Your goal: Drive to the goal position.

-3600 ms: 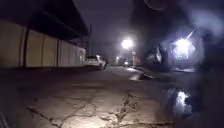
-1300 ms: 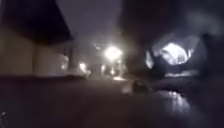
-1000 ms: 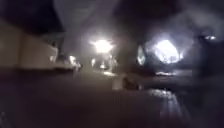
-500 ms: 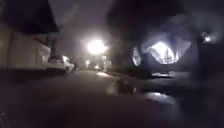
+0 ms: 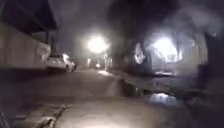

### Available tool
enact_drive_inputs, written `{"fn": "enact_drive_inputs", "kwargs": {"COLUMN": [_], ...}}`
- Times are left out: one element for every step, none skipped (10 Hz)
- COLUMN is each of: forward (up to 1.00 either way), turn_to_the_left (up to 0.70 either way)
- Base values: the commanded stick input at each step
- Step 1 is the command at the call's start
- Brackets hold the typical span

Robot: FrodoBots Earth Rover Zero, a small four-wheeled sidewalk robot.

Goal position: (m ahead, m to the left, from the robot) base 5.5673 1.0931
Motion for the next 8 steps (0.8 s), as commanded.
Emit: {"fn": "enact_drive_inputs", "kwargs": {"forward": [0.7,0.7,0.7,0.7,0.7,0.7,0.7,0.7], "turn_to_the_left": [0.0,0.0,0.0,0.0,0.0,0.0,0.0,0.0]}}
